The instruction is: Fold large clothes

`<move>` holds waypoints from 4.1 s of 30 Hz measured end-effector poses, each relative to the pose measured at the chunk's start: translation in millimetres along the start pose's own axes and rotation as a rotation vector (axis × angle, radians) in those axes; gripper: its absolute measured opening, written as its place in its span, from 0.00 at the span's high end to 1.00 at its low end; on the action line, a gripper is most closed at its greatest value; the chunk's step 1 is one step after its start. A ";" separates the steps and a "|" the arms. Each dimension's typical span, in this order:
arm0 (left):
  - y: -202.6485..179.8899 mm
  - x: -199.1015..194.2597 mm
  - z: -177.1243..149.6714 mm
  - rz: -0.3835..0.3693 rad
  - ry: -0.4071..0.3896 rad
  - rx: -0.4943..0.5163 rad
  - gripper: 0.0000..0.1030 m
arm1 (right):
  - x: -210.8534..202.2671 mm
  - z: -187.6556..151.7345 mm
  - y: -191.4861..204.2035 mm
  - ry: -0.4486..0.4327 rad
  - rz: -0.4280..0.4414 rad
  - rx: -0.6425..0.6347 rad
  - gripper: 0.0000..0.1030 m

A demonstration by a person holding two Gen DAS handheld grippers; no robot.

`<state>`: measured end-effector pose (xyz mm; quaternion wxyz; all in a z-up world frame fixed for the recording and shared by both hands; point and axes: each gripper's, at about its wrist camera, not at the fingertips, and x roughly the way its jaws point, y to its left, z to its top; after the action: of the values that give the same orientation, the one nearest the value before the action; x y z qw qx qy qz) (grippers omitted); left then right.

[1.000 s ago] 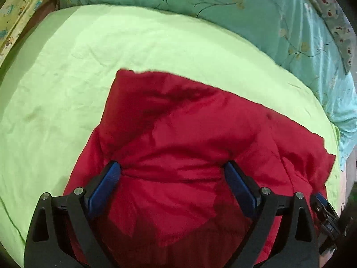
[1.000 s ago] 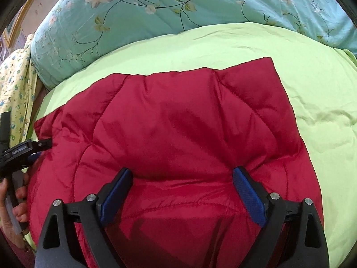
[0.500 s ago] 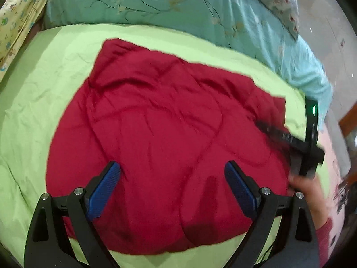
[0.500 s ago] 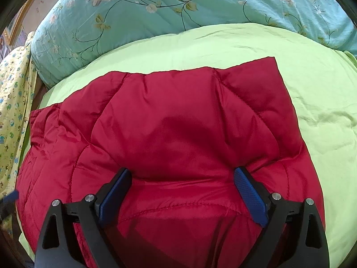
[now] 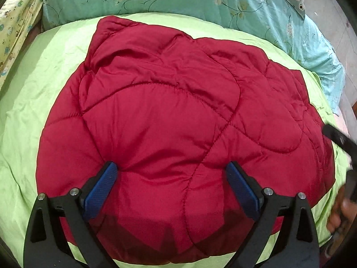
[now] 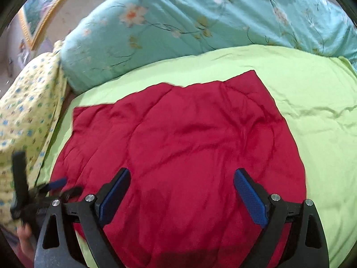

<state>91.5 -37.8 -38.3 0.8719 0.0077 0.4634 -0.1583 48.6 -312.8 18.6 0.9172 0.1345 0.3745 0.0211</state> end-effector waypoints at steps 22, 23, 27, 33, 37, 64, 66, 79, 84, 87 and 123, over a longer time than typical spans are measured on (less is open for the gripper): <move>-4.2 -9.1 -11.1 0.047 -0.014 0.009 0.04 | 23.4 -38.9 10.5 0.078 -0.105 -0.104 0.06; -3.9 -9.9 -11.5 0.050 -0.014 0.007 0.04 | 22.6 -39.0 9.5 0.079 -0.103 -0.104 0.06; -3.9 -13.6 -13.9 0.068 -0.014 0.006 0.04 | 19.4 -42.6 6.7 0.076 -0.094 -0.101 0.06; -4.6 -25.9 -11.3 0.138 -0.055 0.024 0.04 | 16.2 -48.9 6.3 0.071 -0.094 -0.100 0.06; 1.5 -12.6 -7.4 0.159 -0.039 0.030 0.03 | 15.7 -50.6 8.7 0.065 -0.100 -0.100 0.06; 2.1 -0.2 -9.5 0.171 -0.056 0.055 0.00 | 52.6 -12.3 20.7 0.091 -0.089 -0.091 0.00; 1.7 0.3 -8.5 0.171 -0.055 0.054 0.00 | 52.9 -13.4 19.3 0.080 -0.085 -0.091 0.00; 1.7 17.2 16.3 0.164 -0.037 0.049 0.00 | 53.7 -13.9 19.2 0.061 -0.083 -0.097 0.00; 2.6 19.7 18.1 0.160 -0.037 0.054 0.00 | 53.2 -13.2 19.7 0.064 -0.080 -0.094 0.00; 5.5 14.3 20.3 0.140 -0.039 0.046 0.00 | 46.8 -10.4 21.7 0.063 -0.081 -0.088 0.00; 31.1 57.7 80.9 0.150 0.040 0.005 0.00 | 45.3 7.0 8.0 0.116 -0.092 -0.068 0.02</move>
<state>195.5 -36.8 -43.1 0.8717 0.0479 0.4786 -0.0935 86.6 -300.4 -5.4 0.8980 0.0843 0.4319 -0.0007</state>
